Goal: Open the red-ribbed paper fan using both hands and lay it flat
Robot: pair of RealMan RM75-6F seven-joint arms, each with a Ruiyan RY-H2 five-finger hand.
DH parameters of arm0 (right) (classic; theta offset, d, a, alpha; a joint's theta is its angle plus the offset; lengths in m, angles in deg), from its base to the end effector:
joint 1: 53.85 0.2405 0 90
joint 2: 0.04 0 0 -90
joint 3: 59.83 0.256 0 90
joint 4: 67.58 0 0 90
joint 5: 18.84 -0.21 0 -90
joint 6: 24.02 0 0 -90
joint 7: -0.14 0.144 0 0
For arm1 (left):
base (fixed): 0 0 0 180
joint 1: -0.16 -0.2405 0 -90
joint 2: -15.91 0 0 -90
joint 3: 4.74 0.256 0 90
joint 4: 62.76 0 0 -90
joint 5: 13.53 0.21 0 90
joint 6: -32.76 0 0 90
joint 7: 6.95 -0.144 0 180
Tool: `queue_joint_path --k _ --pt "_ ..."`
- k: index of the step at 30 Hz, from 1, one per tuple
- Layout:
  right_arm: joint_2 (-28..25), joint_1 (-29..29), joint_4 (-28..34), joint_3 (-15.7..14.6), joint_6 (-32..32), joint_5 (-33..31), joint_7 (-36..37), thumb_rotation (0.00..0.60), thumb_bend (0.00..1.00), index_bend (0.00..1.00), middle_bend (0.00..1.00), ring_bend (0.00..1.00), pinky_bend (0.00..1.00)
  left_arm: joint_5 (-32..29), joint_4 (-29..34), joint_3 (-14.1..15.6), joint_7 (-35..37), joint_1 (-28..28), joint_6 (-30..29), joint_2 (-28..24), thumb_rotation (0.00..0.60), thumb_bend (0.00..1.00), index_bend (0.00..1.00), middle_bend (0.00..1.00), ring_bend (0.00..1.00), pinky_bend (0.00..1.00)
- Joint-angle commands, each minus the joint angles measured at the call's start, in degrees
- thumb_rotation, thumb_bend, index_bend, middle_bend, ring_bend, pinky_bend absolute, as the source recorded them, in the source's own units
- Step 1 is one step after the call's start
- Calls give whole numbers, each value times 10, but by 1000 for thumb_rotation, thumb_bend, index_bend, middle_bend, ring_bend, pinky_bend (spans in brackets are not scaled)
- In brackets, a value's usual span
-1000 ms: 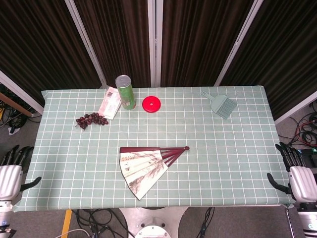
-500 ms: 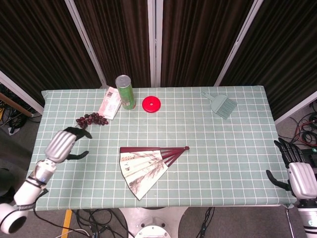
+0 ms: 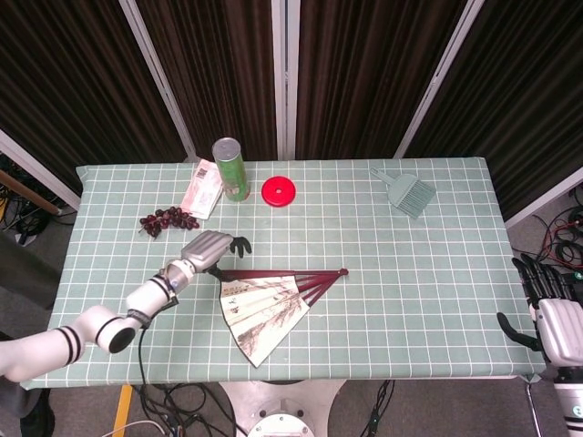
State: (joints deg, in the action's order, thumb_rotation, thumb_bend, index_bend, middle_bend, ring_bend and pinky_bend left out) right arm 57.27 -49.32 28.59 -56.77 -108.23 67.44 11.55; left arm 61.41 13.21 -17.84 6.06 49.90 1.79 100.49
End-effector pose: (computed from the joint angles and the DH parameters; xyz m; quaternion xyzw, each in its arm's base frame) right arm -0.3065 -0.1795 0.1887 0.5662 -0.4333 0.4288 0.5548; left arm -0.1384 0.3831 -0.0189 -0.7621 -0.4845 -0.3348 0.2689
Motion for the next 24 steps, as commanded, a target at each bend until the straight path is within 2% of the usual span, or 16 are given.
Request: queue_joint_path --k 1,11,15,24 --pt "0 0 1 1 2 -2 -1 600 225 0 10 0 0 -31 -37 1 -22 33 33 36 600 236 314 399 370 374" --pt "3 4 -9 1 16 -8 4 600 225 0 10 0 0 -79 -107 13 -83 81 48 102 600 236 296 395 369 375" --pt "4 5 -16 1 22 -11 7 600 226 0 10 0 0 -117 -130 17 -106 96 61 122 600 236 296 395 369 377" --pt "11 7 -33 4 27 -16 19 600 227 0 11 0 0 -173 -148 35 -167 115 48 144 600 236 300 394 369 377"
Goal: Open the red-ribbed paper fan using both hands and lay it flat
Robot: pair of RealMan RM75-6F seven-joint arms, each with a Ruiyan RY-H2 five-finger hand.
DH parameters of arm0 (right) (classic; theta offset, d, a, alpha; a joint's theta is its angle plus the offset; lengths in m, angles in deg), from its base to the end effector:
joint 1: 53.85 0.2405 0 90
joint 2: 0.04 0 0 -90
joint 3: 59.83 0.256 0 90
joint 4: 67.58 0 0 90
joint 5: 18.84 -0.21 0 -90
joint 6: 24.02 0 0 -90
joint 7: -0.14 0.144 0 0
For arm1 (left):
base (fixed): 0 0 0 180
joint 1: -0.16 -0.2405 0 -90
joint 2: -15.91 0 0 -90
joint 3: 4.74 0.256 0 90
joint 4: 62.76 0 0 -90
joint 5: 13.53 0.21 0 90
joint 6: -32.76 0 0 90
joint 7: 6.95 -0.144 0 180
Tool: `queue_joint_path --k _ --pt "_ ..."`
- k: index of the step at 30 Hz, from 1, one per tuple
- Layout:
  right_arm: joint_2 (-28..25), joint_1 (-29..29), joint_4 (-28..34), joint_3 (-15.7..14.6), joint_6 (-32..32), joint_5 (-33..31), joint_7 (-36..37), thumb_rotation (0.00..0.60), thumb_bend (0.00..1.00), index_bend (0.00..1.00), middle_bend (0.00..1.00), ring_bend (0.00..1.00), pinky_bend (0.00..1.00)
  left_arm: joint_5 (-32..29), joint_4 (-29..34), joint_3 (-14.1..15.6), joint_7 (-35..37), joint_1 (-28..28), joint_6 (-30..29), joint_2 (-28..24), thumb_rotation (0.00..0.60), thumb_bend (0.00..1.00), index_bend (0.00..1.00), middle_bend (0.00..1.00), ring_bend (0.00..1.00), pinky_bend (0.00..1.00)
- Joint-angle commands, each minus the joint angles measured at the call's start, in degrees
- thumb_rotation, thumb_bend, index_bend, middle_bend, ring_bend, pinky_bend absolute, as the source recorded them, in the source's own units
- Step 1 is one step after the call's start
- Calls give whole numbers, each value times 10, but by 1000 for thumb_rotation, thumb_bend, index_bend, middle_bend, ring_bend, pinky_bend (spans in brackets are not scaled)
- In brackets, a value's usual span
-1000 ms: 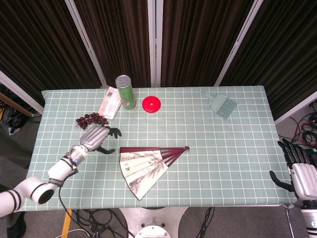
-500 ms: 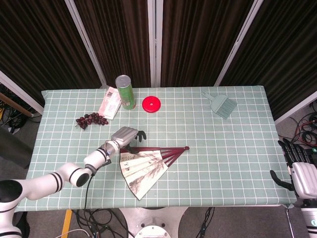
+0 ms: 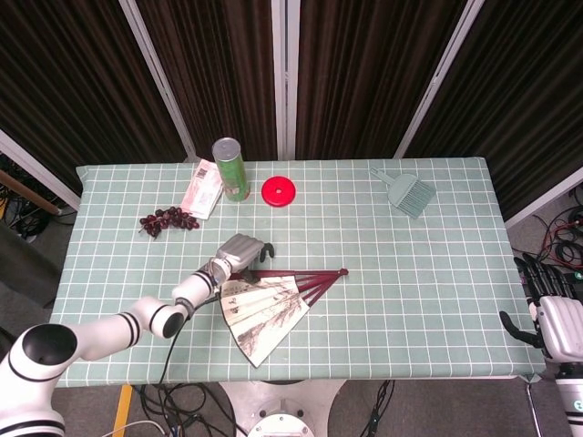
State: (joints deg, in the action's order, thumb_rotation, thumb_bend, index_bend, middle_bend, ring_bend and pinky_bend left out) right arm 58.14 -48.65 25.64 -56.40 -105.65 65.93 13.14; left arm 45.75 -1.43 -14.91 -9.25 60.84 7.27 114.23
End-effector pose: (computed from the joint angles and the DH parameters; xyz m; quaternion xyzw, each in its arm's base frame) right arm -0.3193 -0.1852 0.1865 0.5653 -0.4446 0.4145 0.5577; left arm -0.1081 0.4017 -0.0906 -0.8044 -0.4475 -0.2625 0.2895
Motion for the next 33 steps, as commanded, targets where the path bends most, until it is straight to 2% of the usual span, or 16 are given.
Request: queue_joint_path --k 1,8,15,21,27,33 --pt "3 0 -6 1 1 -1 5 600 227 0 11 0 0 -21 -2 6 -19 7 -11 9 600 236 304 395 370 377" --pt "6 -1 -18 3 -1 -2 15 600 228 0 11 0 0 -58 16 11 -51 15 -27 13 600 238 323 445 436 406" --pt "9 -2 -23 2 0 -3 20 600 228 0 12 0 0 -80 43 18 -85 26 -42 8 600 237 325 448 436 411" --pt "11 -5 -27 3 -3 -6 23 600 228 0 12 0 0 -101 33 27 -106 38 -41 18 600 240 356 465 442 420" --pt "11 -8 -25 7 -11 -7 20 600 228 0 12 0 0 -100 35 32 -116 41 -50 26 600 252 453 571 540 482" --pt "10 -9 -25 8 -12 -5 24 600 229 0 12 0 0 -92 39 25 -111 32 -74 21 600 299 564 673 656 663"
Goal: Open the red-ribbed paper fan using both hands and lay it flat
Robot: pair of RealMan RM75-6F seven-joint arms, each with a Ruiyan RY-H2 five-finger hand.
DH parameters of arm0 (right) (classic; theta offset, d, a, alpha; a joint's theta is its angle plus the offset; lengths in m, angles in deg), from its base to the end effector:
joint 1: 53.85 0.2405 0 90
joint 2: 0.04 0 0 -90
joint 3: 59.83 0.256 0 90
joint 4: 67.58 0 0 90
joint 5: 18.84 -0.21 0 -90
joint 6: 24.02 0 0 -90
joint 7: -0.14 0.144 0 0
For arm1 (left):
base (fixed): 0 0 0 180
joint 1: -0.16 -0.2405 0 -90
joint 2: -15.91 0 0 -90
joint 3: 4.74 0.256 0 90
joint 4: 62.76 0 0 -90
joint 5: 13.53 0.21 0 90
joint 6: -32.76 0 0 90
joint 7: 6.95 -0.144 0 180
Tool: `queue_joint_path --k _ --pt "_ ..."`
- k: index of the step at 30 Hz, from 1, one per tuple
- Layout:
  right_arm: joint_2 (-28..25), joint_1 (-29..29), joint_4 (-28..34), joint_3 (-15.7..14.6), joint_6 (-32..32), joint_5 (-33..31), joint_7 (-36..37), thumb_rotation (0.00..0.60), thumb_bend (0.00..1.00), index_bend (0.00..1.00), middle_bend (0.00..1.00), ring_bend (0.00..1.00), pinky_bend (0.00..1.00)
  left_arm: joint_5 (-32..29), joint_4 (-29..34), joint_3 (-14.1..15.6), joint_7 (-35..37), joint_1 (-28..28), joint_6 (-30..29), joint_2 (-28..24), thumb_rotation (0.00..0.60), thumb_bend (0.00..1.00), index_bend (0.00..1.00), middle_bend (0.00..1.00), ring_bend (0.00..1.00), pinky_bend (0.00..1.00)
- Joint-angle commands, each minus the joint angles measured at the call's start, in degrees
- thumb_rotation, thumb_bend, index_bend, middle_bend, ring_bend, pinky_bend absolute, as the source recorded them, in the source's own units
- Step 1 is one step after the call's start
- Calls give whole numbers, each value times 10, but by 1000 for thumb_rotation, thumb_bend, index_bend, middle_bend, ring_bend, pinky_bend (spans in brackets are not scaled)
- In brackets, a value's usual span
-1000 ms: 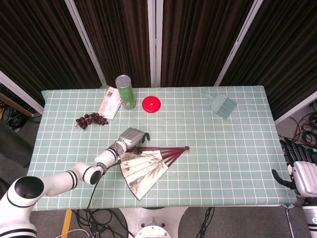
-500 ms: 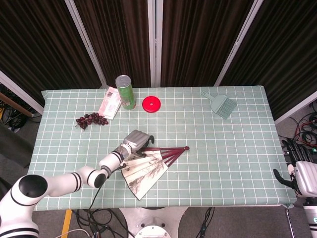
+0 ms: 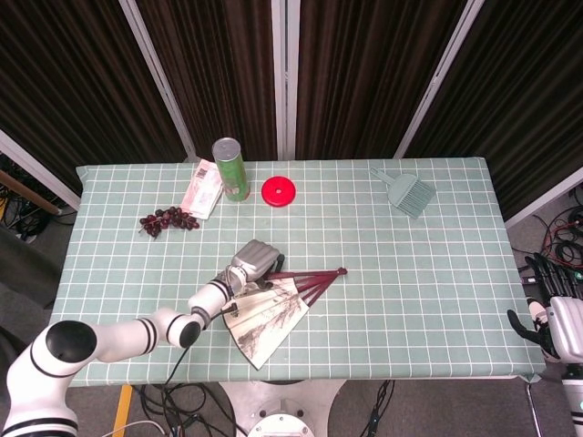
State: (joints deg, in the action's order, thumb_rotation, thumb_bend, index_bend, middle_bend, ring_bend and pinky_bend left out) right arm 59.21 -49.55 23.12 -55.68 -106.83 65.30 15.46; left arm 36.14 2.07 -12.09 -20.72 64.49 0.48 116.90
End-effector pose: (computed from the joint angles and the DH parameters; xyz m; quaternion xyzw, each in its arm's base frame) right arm -0.3284 -0.1834 0.1907 0.5481 -0.4445 0.4246 0.5672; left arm -0.0812 0.3856 -0.1081 -0.8209 -0.4069 -0.2671 0.2986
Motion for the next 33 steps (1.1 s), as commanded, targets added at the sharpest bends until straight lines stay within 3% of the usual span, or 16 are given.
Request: queue_joint_path --k 1,8,13,16,22,24,33 --pt "0 1 0 1 -1 2 2 600 228 0 13 0 0 5 10 -5 9 -8 -8 -13 600 309 576 689 675 701" --pt "-4 30 -2 -8 42 32 27 600 236 0 19 0 0 51 132 -36 92 -73 -66 -121 600 338 606 716 709 787" --pt "-34 95 16 -39 148 92 133 600 261 0 26 0 0 123 254 -42 163 -148 -145 -224 600 337 605 720 714 794" --pt "-36 129 17 -47 188 117 180 600 264 0 63 0 0 150 294 -48 215 -183 -180 -258 600 342 606 721 714 794" --pt "2 192 32 -58 221 174 286 600 294 159 217 0 0 225 311 -60 347 -242 -256 -282 600 346 600 722 714 794" --pt "12 221 30 -64 243 187 331 600 296 176 225 0 0 256 312 -59 384 -256 -280 -288 600 345 598 721 714 794" --pt "84 311 -8 -25 322 127 389 600 306 178 225 1 0 338 322 -59 430 -281 -355 -298 600 343 594 713 714 789"
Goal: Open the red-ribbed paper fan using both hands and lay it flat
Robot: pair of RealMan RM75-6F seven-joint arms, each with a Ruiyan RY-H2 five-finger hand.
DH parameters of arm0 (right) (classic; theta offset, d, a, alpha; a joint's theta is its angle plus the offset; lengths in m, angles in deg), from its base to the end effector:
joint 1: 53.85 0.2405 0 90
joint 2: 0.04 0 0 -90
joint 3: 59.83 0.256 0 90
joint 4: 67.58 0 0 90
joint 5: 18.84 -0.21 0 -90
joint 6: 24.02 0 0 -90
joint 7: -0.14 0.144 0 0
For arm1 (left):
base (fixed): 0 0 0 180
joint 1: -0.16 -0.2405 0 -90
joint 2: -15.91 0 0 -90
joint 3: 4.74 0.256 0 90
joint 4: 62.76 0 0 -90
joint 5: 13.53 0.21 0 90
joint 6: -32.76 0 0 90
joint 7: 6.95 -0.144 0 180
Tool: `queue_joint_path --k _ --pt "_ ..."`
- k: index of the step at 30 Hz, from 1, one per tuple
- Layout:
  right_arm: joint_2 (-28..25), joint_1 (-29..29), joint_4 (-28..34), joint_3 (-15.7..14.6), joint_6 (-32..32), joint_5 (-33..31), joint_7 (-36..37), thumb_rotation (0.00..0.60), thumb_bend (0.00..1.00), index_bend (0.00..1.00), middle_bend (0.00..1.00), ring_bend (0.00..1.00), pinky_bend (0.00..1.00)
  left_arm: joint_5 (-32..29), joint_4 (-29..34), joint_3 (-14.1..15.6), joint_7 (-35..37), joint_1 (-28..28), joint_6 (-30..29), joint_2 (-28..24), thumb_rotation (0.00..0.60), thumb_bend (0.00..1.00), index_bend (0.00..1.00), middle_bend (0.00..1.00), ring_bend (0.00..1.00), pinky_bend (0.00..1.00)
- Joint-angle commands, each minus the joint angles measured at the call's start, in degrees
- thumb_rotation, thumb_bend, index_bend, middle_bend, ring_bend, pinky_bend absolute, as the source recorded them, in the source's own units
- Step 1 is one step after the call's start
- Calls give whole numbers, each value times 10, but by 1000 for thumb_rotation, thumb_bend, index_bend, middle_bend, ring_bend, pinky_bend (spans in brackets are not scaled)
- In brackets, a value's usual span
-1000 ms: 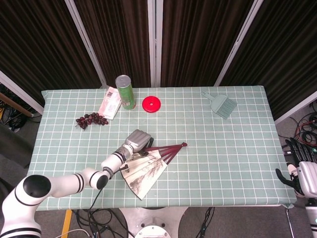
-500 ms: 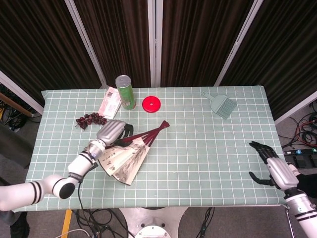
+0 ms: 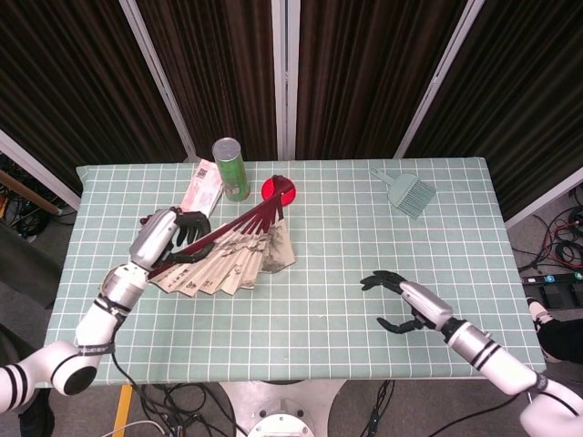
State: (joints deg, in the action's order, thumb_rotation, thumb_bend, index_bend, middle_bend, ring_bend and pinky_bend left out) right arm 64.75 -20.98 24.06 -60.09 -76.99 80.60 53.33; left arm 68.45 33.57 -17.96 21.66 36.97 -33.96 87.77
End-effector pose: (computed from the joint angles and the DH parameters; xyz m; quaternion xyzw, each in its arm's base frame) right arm -0.2190 -0.2750 0.0696 0.6369 -0.6309 0.4128 0.1606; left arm -0.1307 0.3334 0.0979 -0.5831 -0.4861 -0.6060 0.2376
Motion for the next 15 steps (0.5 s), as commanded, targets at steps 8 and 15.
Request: queue_joint_path --k 8,15 --pt "75 65 -28 84 48 -127 -53 600 318 149 190 1 0 48 24 -1 -14 -4 -31 -17 600 341 594 712 713 785" --pt "102 110 -16 127 101 -207 -88 600 318 148 169 1 0 69 39 -1 -29 -3 -48 -19 600 339 595 713 714 780"
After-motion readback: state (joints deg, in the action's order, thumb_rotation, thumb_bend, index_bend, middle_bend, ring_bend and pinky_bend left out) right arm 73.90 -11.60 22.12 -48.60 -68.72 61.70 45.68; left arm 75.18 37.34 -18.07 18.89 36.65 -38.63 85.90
